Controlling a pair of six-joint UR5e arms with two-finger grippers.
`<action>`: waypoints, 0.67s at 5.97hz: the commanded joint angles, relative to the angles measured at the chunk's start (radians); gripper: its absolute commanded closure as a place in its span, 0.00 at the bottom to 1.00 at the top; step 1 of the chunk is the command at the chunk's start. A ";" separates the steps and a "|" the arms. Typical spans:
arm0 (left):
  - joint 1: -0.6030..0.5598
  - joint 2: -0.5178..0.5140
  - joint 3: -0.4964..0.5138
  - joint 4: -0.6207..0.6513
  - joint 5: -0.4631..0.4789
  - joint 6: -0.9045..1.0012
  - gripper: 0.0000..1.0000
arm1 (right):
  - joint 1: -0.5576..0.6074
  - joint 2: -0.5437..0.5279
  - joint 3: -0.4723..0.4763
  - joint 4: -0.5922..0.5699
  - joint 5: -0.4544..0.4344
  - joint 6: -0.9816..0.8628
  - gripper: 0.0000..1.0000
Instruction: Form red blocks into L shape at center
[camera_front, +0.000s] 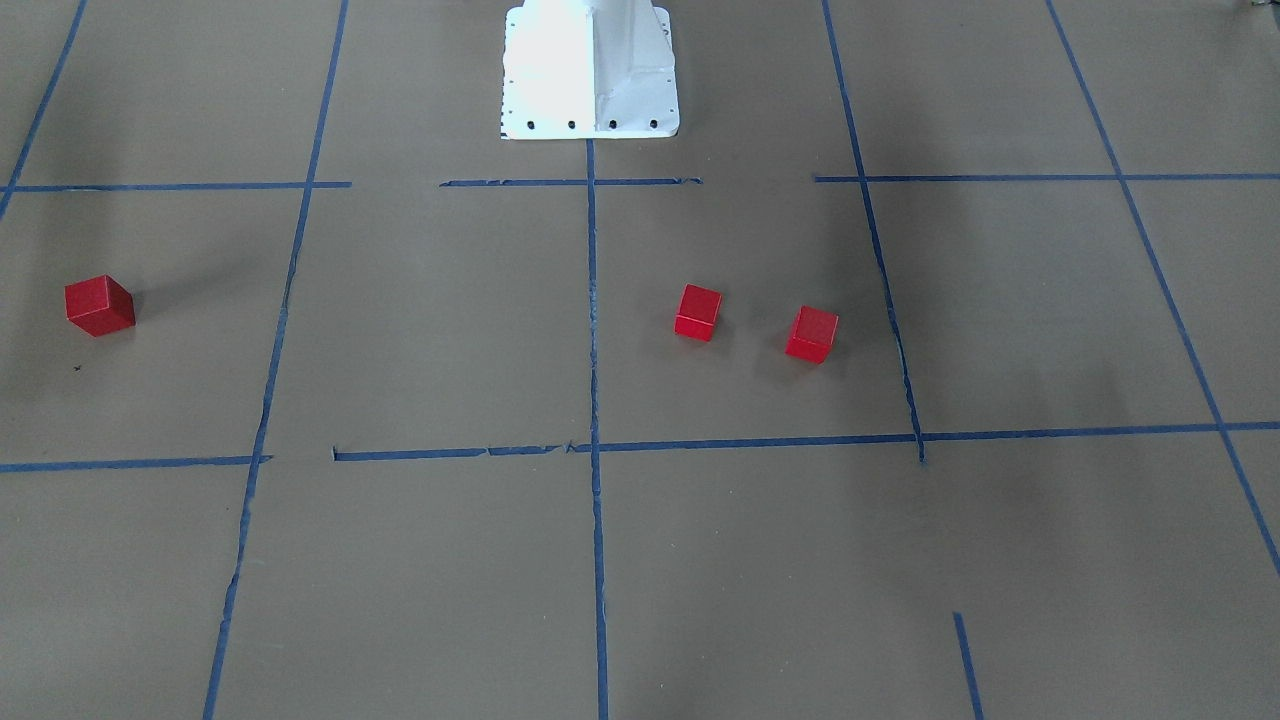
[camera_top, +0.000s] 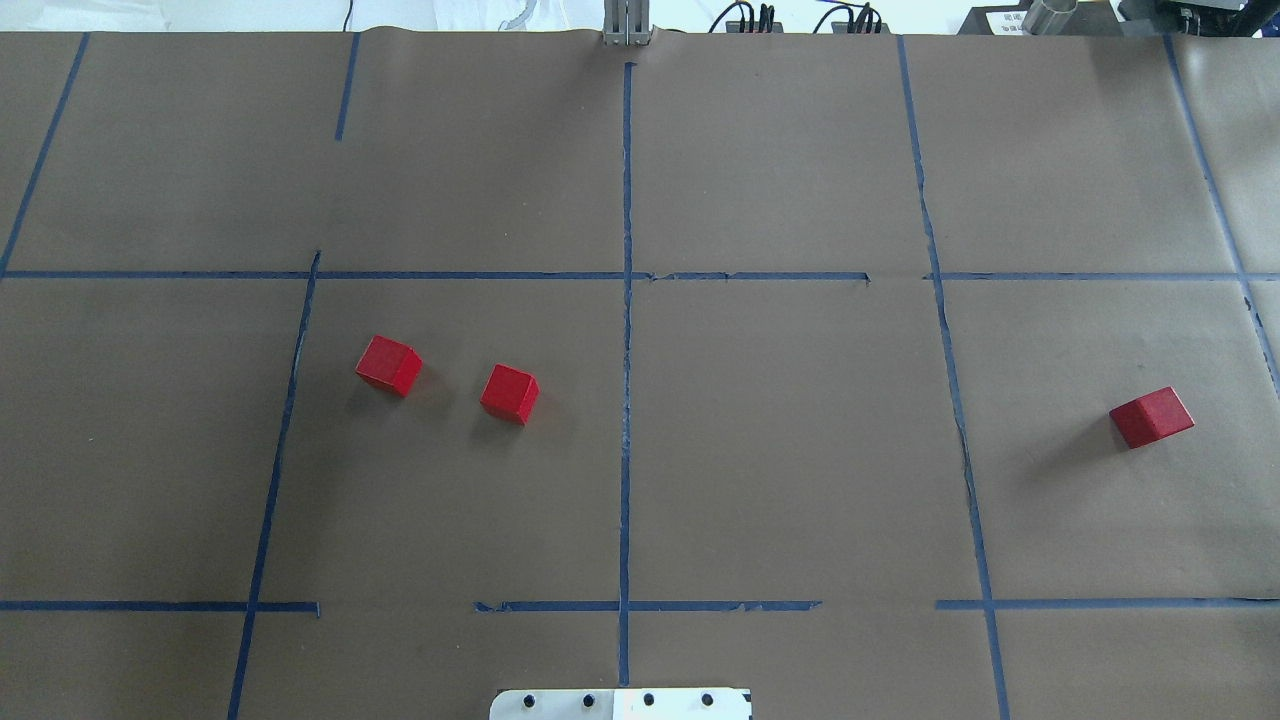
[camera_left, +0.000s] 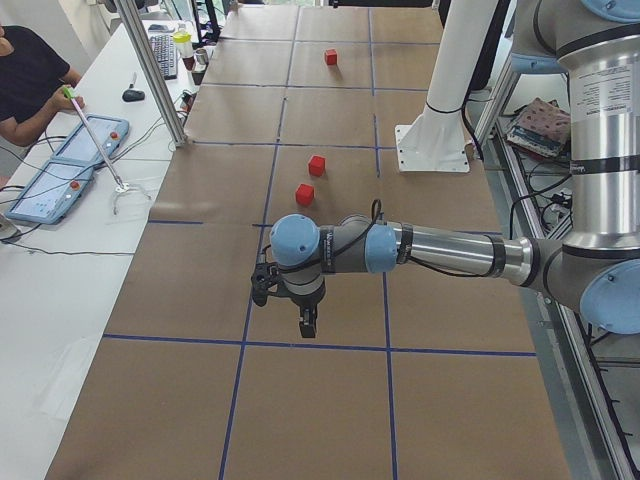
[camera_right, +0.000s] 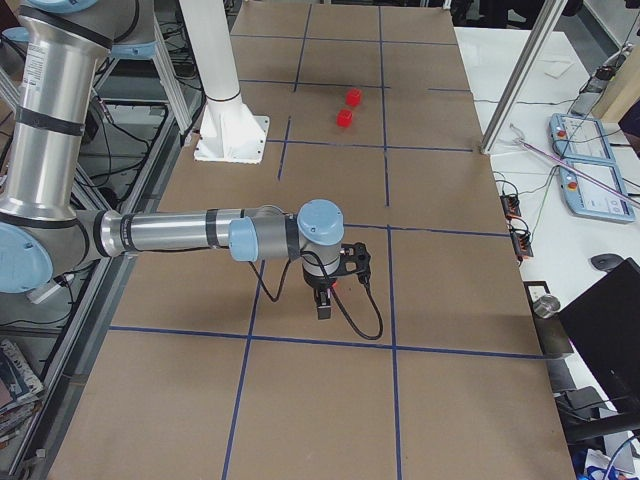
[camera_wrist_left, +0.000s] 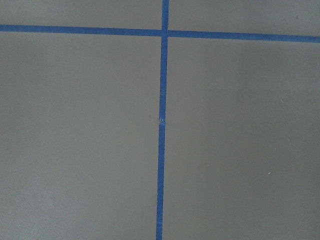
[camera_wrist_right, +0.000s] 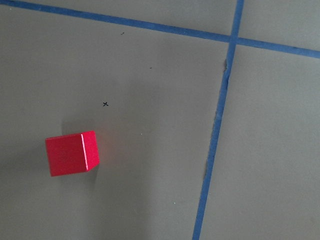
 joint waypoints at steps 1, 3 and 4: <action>0.000 -0.002 0.013 -0.001 -0.001 -0.002 0.00 | -0.109 0.004 -0.003 0.092 -0.005 0.082 0.01; 0.001 -0.005 -0.001 -0.002 -0.001 0.000 0.00 | -0.287 0.013 -0.027 0.334 -0.018 0.414 0.01; 0.001 -0.005 0.000 -0.002 -0.001 -0.002 0.00 | -0.345 0.042 -0.073 0.409 -0.054 0.452 0.01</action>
